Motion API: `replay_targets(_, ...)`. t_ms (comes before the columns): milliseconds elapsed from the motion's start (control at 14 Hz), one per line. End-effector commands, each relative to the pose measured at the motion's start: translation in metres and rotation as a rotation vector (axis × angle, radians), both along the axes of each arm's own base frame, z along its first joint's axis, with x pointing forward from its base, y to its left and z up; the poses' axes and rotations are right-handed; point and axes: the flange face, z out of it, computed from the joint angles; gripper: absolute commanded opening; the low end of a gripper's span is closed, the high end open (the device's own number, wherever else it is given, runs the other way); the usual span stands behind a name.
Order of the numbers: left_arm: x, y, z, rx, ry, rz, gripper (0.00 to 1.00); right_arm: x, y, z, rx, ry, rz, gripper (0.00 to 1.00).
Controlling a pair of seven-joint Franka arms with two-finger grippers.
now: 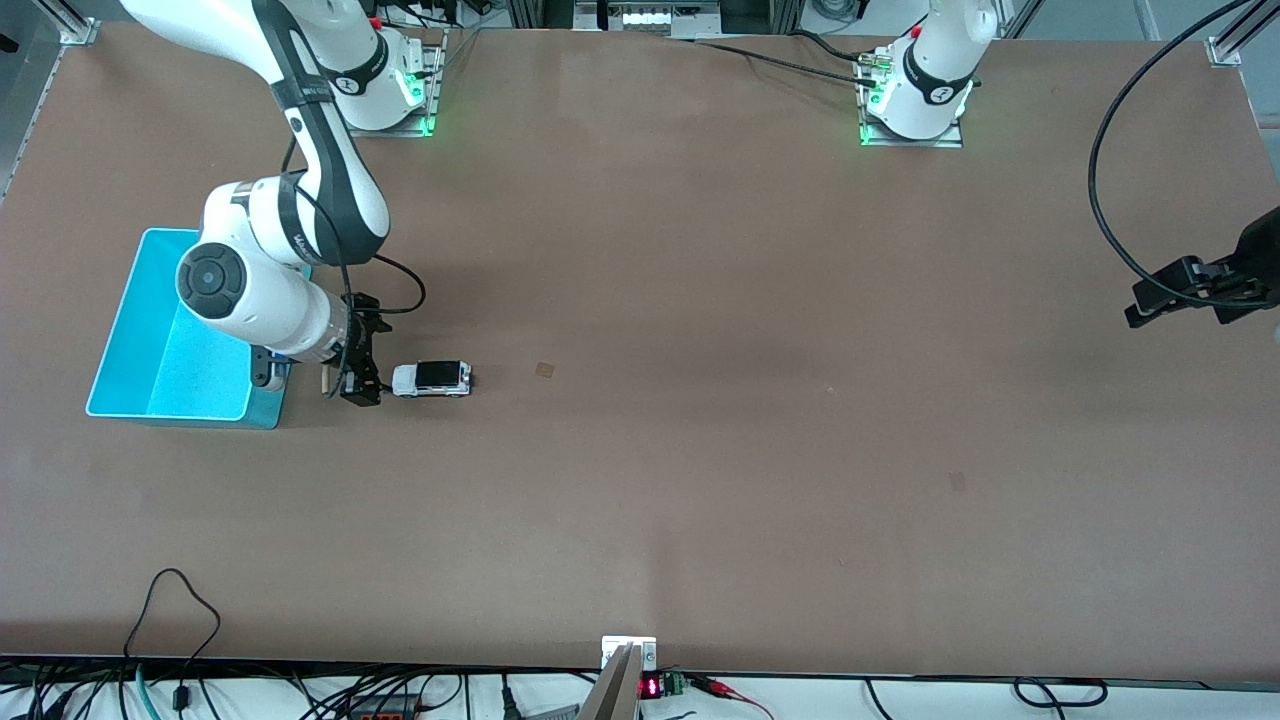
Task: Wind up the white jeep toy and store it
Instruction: 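Lower the open right gripper over the white jeep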
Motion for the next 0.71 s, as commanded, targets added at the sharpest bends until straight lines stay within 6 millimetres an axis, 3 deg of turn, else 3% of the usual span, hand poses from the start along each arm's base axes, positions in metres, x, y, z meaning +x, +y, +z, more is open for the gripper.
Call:
replay_targets(0,-0.005,0.001,0.002,-0.016,0.024,-0.035,1.0,0.006,0.002,-0.021,0.003,-0.002,-0.054,1.0)
replay_targets(357,-0.006,-0.003,0.002,-0.017,0.037,0.04,1.0,0.006,0.012,-0.058,-0.019,-0.003,-0.029,1.0)
replay_targets(643,-0.006,-0.003,0.002,-0.017,0.034,0.036,1.0,0.005,0.015,-0.071,-0.027,-0.007,-0.009,1.0)
